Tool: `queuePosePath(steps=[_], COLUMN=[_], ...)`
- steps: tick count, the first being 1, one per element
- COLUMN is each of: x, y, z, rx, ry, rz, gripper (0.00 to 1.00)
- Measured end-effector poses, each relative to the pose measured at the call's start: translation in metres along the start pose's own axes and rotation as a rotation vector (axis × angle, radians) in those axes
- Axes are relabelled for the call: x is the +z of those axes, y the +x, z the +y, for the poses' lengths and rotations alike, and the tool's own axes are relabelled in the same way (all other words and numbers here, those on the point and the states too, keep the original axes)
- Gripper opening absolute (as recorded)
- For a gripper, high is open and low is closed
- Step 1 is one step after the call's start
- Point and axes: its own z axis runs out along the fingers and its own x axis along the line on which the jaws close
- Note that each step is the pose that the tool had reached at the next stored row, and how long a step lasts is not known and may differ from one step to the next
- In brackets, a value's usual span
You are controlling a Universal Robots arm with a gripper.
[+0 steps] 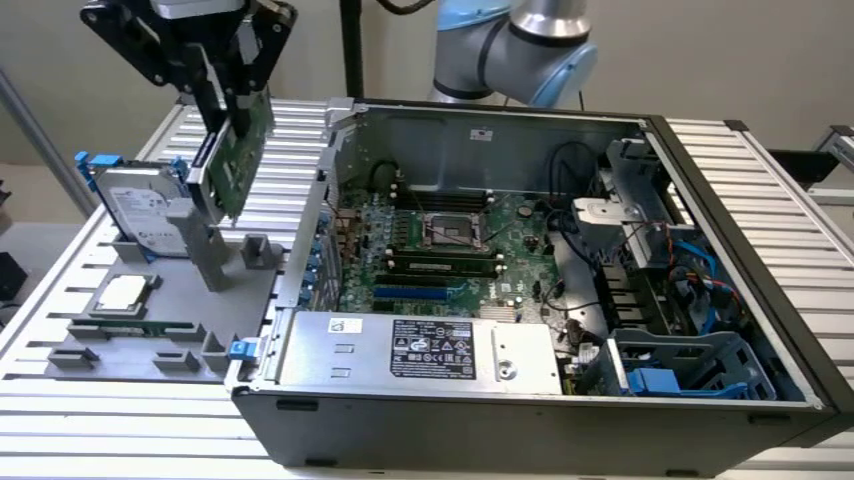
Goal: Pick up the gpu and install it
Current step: 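Pick up the gpu and move the gpu toward the slot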
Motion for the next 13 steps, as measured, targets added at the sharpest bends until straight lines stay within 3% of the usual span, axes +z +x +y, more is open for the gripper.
queuePosePath(steps=[6, 13], x=[-0.0179, -0.0199], y=[-0.028, -0.059], z=[0.0009, 0.0011], rx=[0.0, 0.001], ry=[-0.0001, 0.0001], rz=[0.0105, 0.014], gripper=[0.0, 0.0])
